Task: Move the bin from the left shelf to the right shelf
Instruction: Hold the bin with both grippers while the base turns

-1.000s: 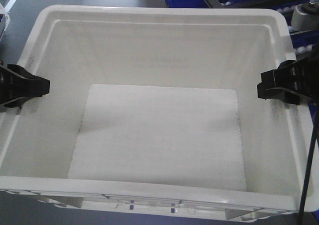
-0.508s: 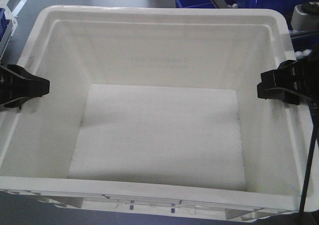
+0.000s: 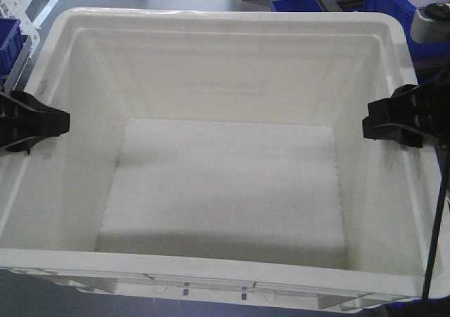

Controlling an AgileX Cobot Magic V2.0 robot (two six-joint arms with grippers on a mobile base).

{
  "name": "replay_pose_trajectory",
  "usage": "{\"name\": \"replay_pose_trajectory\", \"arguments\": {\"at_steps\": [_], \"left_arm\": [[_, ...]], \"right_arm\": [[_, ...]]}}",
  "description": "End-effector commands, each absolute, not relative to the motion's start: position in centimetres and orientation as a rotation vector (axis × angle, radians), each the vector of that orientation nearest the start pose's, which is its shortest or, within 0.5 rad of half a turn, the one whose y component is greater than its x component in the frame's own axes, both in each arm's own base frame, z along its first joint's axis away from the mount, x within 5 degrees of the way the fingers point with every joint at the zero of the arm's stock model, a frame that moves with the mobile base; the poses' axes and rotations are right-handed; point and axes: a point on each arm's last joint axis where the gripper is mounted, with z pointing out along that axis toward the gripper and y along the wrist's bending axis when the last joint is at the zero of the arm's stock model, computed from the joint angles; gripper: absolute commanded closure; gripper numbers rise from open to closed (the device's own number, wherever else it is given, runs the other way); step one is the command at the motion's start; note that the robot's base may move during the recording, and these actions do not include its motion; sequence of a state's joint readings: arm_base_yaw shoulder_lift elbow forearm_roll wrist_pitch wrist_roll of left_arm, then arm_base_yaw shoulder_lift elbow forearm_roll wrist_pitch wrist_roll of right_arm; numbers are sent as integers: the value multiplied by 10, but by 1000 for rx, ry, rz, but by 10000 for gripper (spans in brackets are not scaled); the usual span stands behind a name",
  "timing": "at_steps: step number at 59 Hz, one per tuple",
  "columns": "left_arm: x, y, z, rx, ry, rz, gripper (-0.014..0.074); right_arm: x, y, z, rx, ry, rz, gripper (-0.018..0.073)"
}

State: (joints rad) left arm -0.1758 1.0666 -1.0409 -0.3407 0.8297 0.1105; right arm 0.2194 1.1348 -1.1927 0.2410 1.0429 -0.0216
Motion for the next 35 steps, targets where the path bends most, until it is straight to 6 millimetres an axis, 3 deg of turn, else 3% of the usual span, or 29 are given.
{"name": "replay_pose_trajectory", "arguments": {"at_steps": [1, 35], "left_arm": [[202, -61, 391, 185, 2156, -479, 603], [202, -61, 391, 185, 2156, -479, 603]], "right_arm": [[205, 66, 413, -286, 2254, 403, 564], [204, 66, 413, -286, 2254, 405, 564]]}}
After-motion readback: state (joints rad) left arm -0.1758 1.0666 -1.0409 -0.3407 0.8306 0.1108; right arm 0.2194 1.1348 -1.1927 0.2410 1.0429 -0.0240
